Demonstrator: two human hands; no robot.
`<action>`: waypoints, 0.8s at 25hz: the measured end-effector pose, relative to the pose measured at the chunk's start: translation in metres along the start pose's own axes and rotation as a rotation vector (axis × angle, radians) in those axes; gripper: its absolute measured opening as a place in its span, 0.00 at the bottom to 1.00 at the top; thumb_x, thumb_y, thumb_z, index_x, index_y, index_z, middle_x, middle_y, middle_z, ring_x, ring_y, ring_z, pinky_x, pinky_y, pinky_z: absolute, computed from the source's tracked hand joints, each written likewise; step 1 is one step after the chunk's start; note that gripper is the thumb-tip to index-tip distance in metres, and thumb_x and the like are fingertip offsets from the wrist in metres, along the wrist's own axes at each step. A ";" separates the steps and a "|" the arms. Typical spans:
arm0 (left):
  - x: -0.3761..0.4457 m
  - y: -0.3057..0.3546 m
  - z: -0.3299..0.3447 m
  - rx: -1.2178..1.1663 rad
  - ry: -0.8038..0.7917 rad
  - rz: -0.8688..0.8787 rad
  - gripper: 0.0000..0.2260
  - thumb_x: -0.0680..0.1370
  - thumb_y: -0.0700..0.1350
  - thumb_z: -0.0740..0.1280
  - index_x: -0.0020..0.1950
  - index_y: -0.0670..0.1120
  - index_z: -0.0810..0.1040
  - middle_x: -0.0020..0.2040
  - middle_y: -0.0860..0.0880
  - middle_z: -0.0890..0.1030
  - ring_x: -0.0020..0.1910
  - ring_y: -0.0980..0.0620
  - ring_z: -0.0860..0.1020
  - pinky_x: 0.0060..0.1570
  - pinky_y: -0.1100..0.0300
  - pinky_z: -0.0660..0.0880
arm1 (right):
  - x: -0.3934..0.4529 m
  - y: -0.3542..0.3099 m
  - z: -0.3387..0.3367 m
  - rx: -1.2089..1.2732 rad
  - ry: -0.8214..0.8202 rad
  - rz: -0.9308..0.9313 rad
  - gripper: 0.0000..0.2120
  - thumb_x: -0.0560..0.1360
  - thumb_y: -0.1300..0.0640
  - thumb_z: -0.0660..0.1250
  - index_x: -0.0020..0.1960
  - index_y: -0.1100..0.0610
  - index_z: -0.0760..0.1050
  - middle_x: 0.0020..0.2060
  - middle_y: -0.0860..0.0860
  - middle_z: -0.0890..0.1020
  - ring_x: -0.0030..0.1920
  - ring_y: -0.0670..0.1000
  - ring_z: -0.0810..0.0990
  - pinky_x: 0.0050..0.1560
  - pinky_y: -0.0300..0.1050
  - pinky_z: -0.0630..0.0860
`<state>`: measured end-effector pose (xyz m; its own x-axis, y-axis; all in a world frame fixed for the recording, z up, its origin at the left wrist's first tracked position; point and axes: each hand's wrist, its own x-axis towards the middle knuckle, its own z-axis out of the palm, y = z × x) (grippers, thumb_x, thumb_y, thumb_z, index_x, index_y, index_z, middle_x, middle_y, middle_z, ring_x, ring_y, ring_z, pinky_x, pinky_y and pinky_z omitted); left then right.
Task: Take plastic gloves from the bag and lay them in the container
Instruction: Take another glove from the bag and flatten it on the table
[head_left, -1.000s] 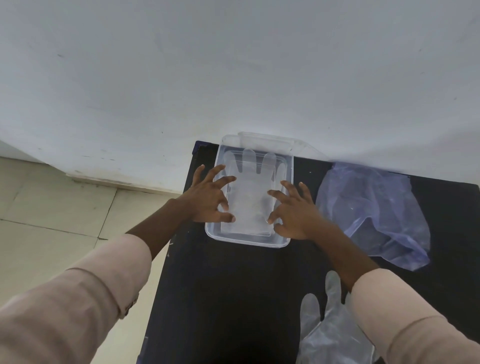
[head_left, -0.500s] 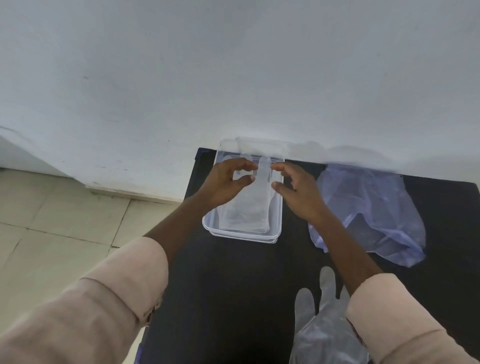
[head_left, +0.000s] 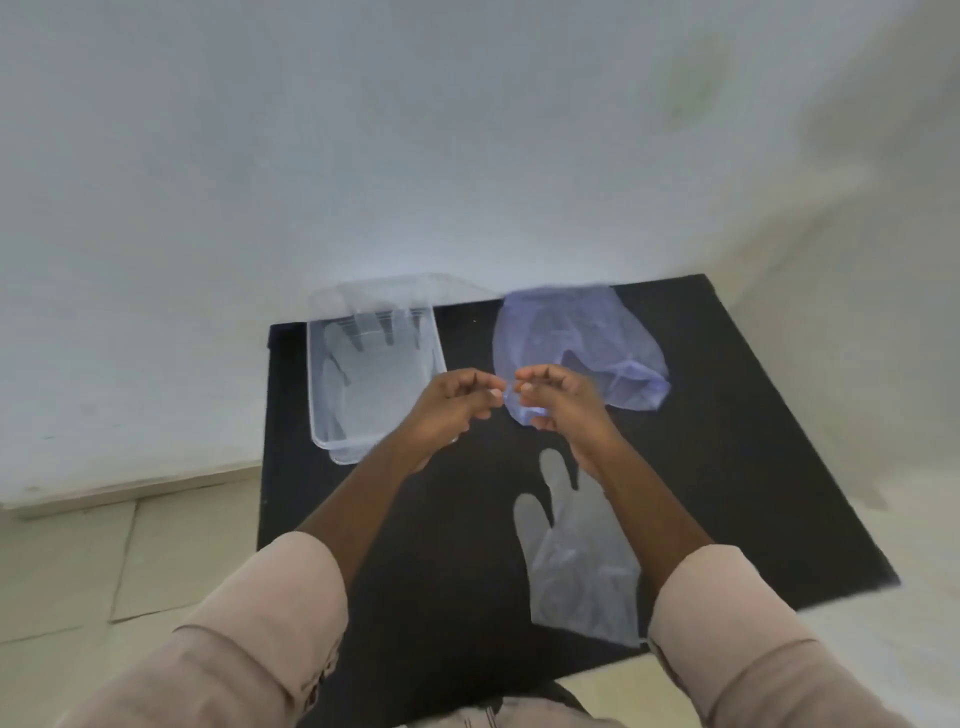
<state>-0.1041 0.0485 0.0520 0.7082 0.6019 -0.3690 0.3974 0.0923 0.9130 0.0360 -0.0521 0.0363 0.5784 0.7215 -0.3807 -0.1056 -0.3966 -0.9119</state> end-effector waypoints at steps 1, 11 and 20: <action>-0.007 -0.008 0.009 0.000 -0.027 -0.013 0.10 0.78 0.43 0.67 0.58 0.45 0.81 0.54 0.40 0.84 0.48 0.50 0.80 0.43 0.59 0.72 | -0.016 0.011 -0.004 -0.006 0.010 0.019 0.05 0.75 0.58 0.68 0.51 0.53 0.81 0.47 0.53 0.84 0.48 0.51 0.81 0.45 0.45 0.77; -0.064 -0.062 0.073 0.062 -0.228 -0.132 0.08 0.78 0.44 0.66 0.56 0.48 0.81 0.54 0.47 0.83 0.54 0.48 0.80 0.51 0.54 0.74 | -0.109 0.108 -0.039 -0.108 0.155 0.192 0.09 0.77 0.58 0.65 0.55 0.56 0.79 0.54 0.56 0.82 0.56 0.56 0.80 0.54 0.49 0.76; -0.085 -0.117 0.097 0.184 -0.301 -0.243 0.08 0.79 0.41 0.65 0.56 0.44 0.80 0.50 0.52 0.81 0.44 0.60 0.79 0.32 0.75 0.71 | -0.160 0.204 -0.055 -0.654 0.498 0.580 0.11 0.73 0.48 0.68 0.45 0.56 0.77 0.38 0.52 0.81 0.37 0.52 0.79 0.41 0.47 0.78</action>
<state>-0.1540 -0.0904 -0.0403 0.7087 0.3193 -0.6291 0.6520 0.0440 0.7569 -0.0335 -0.2798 -0.0805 0.8667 0.0574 -0.4956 -0.1000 -0.9532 -0.2854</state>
